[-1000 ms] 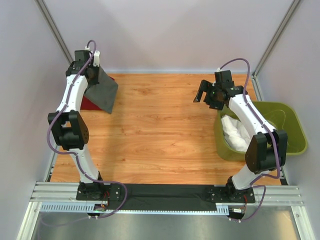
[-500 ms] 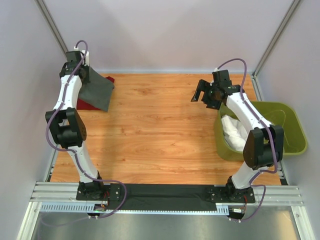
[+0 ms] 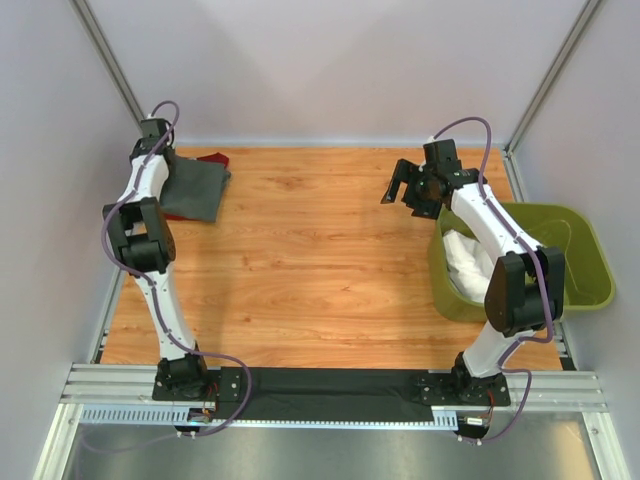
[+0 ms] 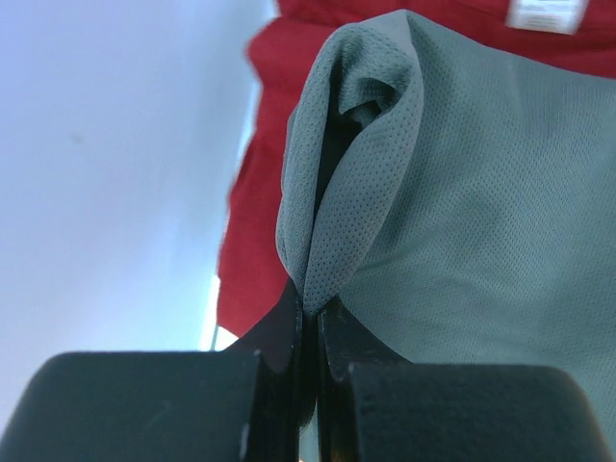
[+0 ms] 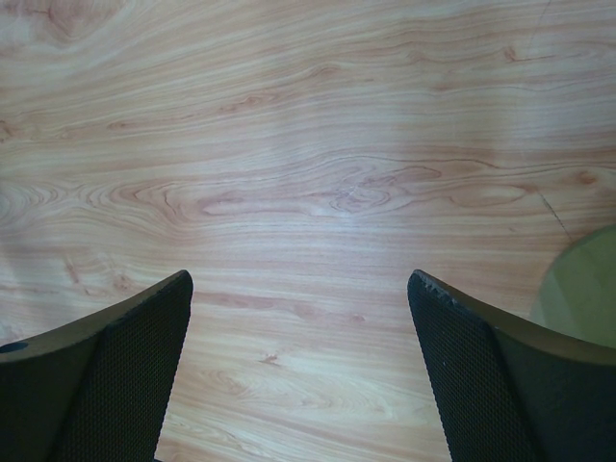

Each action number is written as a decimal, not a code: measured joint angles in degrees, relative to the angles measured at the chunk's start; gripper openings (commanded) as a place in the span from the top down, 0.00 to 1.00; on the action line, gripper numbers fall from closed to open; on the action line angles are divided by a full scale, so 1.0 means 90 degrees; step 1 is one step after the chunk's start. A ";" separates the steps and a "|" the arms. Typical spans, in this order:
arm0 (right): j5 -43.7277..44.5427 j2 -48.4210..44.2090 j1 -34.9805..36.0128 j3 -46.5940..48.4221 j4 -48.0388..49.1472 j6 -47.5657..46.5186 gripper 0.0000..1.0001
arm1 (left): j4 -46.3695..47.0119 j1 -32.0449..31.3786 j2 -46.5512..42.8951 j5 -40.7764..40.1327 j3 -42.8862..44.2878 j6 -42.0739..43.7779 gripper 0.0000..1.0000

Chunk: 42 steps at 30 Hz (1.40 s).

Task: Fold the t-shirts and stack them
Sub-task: Neatly place the folded tshirt to the corner

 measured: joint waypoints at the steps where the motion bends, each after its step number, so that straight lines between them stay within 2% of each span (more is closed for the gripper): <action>1: 0.0005 0.0000 0.0000 -0.0002 0.0002 0.0007 0.05 | 0.0027 0.0053 0.0022 -0.0024 0.0015 -0.0029 1.00; 7: 0.0041 0.0012 0.0000 0.0005 0.0010 0.0061 0.05 | 0.0199 0.0386 0.0134 0.0085 0.0279 -0.0187 1.00; 8: 0.0041 0.0017 0.0000 0.0007 0.0010 0.0066 0.04 | 0.0226 0.0425 0.0138 0.0143 0.0287 -0.0202 0.95; 10: 0.0044 0.0024 0.0000 0.0024 -0.0002 0.0066 0.04 | 0.0228 0.0486 0.0168 0.0248 0.0294 -0.0228 0.77; 11: 0.0049 0.0032 0.0000 0.0041 -0.0012 0.0066 0.04 | 0.0226 0.0498 0.0187 0.0289 0.0296 -0.0255 0.58; 13: 0.0061 0.0058 -0.0002 0.0095 -0.0051 0.0061 0.04 | 0.0204 0.0500 0.0231 0.0381 0.0296 -0.0335 0.33; 15: 0.0092 0.0090 -0.0002 0.0153 -0.0092 0.0053 0.04 | 0.0180 0.0493 0.0236 0.0444 0.0289 -0.0420 0.23; 17: 0.0109 0.0102 -0.0005 0.0199 -0.0124 0.0007 0.03 | 0.0199 0.0486 0.0223 0.0471 0.0279 -0.0491 0.20; 19: 0.0117 0.0097 -0.0015 0.0245 -0.0148 -0.0068 0.03 | 0.0209 0.0469 0.0155 0.0459 0.0202 -0.0525 0.11; 25: 0.0100 -0.0134 -0.0073 0.0248 -0.0095 -0.0352 0.03 | 0.0155 0.0461 -0.0590 0.0002 -0.0194 -0.1003 0.07; 27: 0.0102 -0.0386 -0.0090 0.0221 -0.0056 -0.0452 0.02 | 0.0279 0.0461 -0.1107 -0.0046 -0.0600 -0.1180 0.07; 28: 0.0104 -0.0546 -0.0102 0.0219 -0.0046 -0.0500 0.00 | 0.0308 0.0461 -0.1460 0.0000 -0.0901 -0.1265 0.00; 29: 0.0112 -0.0699 -0.0104 0.0219 -0.0041 -0.0539 0.00 | 0.0355 0.0466 -0.1826 0.0073 -0.1214 -0.1341 0.01; 32: 0.0211 -0.1321 -0.0112 0.0219 0.0039 -0.0716 0.00 | 0.0432 0.0461 -0.2929 0.0651 -0.2011 -0.1571 0.00; 38: 0.0607 -0.2589 -0.0112 0.0146 0.0121 -0.1020 0.00 | 0.0257 0.0131 -0.4877 0.1962 -0.2773 -0.1659 0.00; 42: 0.0770 -0.3645 -0.0114 -0.0461 0.0306 -0.1103 0.00 | 0.0075 0.0010 -0.6499 0.2822 -0.3735 -0.1819 0.00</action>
